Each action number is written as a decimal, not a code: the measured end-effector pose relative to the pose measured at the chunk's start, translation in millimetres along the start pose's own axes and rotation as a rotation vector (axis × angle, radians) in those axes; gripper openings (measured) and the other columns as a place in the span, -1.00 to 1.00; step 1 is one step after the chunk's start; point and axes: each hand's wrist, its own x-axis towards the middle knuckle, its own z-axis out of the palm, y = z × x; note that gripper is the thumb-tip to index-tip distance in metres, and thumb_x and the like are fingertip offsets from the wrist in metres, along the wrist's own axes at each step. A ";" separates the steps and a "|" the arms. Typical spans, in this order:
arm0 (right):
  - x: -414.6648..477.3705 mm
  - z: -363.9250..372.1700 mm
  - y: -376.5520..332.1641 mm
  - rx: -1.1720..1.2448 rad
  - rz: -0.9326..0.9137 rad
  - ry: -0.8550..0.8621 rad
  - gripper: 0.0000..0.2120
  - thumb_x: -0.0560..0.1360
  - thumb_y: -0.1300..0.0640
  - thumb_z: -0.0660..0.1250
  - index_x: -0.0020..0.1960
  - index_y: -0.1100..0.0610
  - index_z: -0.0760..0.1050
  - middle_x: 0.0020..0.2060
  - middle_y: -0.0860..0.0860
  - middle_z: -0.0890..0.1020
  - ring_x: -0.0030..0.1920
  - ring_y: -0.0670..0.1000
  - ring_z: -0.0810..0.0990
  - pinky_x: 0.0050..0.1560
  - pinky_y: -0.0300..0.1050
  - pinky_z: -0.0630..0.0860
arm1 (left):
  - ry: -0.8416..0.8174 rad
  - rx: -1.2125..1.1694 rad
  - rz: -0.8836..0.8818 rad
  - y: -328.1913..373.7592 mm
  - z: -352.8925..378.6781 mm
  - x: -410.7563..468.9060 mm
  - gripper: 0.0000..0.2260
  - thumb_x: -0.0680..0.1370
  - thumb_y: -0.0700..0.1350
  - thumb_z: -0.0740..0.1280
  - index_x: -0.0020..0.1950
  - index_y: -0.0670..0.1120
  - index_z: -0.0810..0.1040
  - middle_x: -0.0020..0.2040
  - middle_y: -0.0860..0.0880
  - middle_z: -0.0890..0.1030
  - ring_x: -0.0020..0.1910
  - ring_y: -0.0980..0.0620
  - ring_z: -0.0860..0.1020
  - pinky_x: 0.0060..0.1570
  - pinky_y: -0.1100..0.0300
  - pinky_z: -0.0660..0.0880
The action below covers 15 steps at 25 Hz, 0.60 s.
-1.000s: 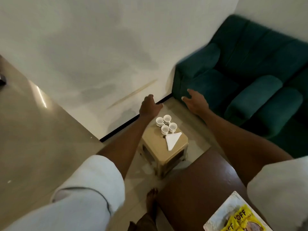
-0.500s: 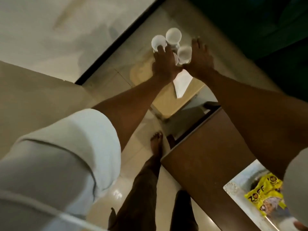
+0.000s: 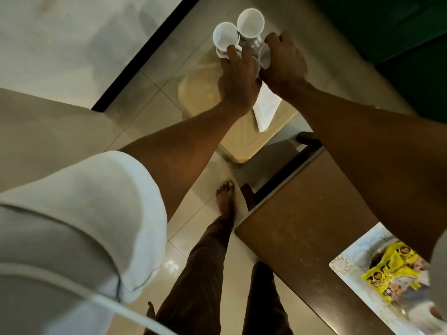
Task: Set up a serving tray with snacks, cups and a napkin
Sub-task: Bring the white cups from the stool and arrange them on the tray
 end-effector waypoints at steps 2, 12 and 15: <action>-11.3 -6.5 -2.5 0.030 0.024 0.030 -0.39 0.47 0.03 0.52 0.46 0.06 0.39 0.40 0.09 0.47 0.27 0.17 0.57 0.18 0.00 0.56 | 0.043 -0.002 0.034 -0.3 -7.0 -4.2 -0.46 0.51 0.12 0.49 0.42 -0.01 0.45 0.42 -0.13 0.51 0.31 -0.11 0.59 0.07 0.08 0.67; -110.8 -178.3 88.8 0.174 0.245 0.298 -0.40 0.44 0.00 0.55 0.41 0.05 0.42 0.36 0.09 0.47 0.23 0.15 0.59 0.13 0.01 0.57 | -0.008 -0.038 0.428 168.9 -107.9 -64.4 -0.47 0.47 0.05 0.53 0.37 -0.02 0.45 0.37 -0.12 0.47 0.23 -0.08 0.56 -0.02 0.14 0.61; -171.2 -224.5 155.8 0.204 0.330 0.438 -0.44 0.42 -0.01 0.56 0.34 0.06 0.44 0.30 0.08 0.50 0.17 0.13 0.61 0.02 -0.07 0.53 | -0.019 -0.090 0.533 252.0 -118.3 -117.0 -0.46 0.46 -0.03 0.53 0.39 -0.03 0.43 0.40 -0.12 0.41 0.26 -0.10 0.51 0.00 0.15 0.56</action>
